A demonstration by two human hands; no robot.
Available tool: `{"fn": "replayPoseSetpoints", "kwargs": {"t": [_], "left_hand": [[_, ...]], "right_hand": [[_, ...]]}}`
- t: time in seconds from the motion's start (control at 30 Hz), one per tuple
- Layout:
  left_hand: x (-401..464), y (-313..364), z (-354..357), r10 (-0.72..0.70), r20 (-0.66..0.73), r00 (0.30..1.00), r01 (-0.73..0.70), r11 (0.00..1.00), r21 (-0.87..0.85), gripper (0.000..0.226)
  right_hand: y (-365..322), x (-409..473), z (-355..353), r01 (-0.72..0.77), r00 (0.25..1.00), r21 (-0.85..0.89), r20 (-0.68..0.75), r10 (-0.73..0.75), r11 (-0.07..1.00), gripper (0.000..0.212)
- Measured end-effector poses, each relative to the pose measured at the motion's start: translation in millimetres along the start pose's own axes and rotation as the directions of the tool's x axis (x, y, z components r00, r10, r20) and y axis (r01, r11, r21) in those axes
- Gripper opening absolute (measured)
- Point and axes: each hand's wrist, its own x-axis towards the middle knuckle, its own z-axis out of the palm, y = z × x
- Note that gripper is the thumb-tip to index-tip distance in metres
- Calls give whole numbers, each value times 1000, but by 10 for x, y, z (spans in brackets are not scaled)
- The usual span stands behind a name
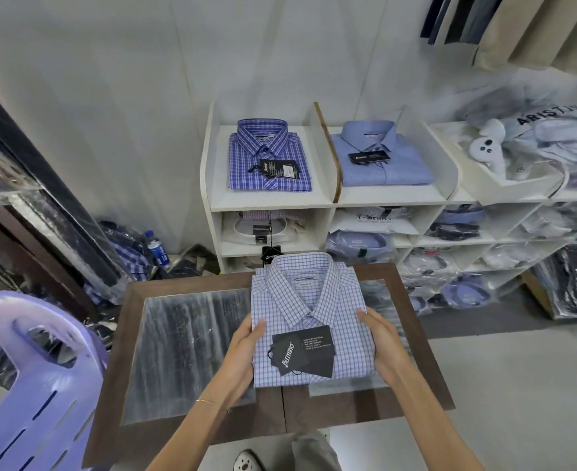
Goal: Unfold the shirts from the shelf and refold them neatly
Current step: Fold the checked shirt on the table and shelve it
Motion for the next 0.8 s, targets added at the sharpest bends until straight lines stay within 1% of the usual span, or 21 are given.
{"fn": "replayPoseSetpoints", "kwargs": {"t": [0.23, 0.4, 0.6, 0.73, 0.8], "left_hand": [[136, 69, 200, 1, 76, 997, -4, 999, 43, 36], [353, 139, 527, -1, 116, 993, -5, 999, 50, 33], [786, 316, 1120, 38, 124, 992, -47, 996, 75, 30], [1155, 530, 1609, 94, 162, 982, -114, 987, 117, 37], [1346, 675, 1873, 123, 175, 977, -147, 981, 126, 33]], "right_hand": [[-190, -69, -159, 50, 999, 33, -10, -49, 998, 26], [-449, 74, -386, 84, 996, 35, -8, -83, 996, 27], [-1027, 367, -684, 142, 990, 81, 3, -142, 987, 28], [-1544, 694, -889, 179, 984, 94, -21, -178, 979, 29], [-1832, 862, -954, 208, 978, 96, -16, -208, 973, 26]]}}
